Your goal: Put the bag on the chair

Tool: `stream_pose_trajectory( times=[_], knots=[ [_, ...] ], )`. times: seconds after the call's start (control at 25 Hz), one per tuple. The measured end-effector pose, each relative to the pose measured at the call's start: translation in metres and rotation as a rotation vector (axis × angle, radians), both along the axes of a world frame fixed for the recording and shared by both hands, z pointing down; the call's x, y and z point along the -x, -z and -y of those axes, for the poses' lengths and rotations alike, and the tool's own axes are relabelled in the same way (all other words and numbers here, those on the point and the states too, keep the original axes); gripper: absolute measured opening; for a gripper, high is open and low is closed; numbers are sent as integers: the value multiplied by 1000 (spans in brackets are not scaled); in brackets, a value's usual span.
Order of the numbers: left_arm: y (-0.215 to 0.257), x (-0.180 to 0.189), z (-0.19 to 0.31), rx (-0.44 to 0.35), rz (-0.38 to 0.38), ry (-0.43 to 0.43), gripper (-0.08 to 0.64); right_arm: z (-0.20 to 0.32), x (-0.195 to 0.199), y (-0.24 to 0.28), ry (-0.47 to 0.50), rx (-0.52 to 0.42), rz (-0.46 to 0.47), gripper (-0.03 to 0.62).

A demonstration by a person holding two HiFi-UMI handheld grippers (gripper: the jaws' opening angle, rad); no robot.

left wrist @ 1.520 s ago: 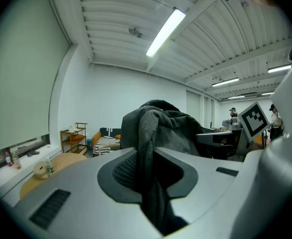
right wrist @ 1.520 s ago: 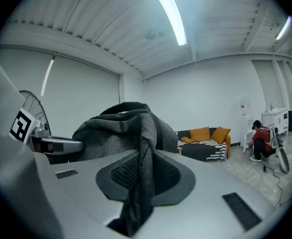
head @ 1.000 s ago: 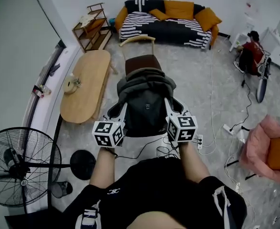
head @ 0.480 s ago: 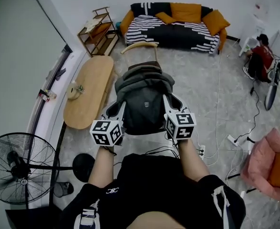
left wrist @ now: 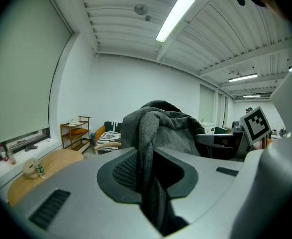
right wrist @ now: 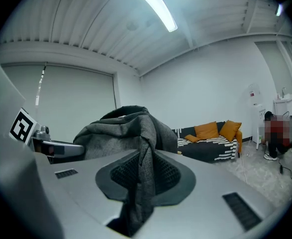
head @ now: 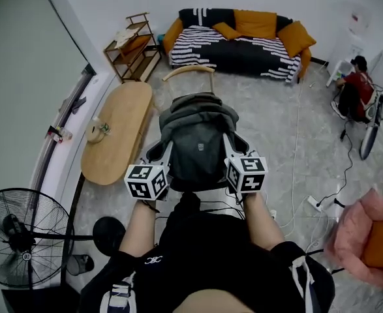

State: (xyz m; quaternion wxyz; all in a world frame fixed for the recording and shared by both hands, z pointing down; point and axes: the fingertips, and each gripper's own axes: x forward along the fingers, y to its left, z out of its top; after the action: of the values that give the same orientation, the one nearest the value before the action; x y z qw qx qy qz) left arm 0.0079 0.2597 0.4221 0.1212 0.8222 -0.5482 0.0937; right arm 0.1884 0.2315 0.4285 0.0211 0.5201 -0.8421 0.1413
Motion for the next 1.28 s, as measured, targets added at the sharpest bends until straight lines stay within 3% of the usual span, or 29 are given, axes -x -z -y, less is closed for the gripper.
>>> stream_pose_trajectory(
  times=[0.4, 0.8, 1.08, 1.28],
  knots=[
    [-13, 57, 152, 8, -35, -47, 80, 141, 56, -11, -50, 34, -44, 83],
    [-21, 170, 336, 19, -44, -117, 81, 315, 170, -23, -113, 98, -102, 83],
    [-37, 231, 416, 25, -31, -154, 80, 392, 230, -42, -135, 134, -114, 84],
    [-44, 249, 446, 52, -42, -146, 81, 424, 248, -47, -126, 155, -130, 84]
  ],
)
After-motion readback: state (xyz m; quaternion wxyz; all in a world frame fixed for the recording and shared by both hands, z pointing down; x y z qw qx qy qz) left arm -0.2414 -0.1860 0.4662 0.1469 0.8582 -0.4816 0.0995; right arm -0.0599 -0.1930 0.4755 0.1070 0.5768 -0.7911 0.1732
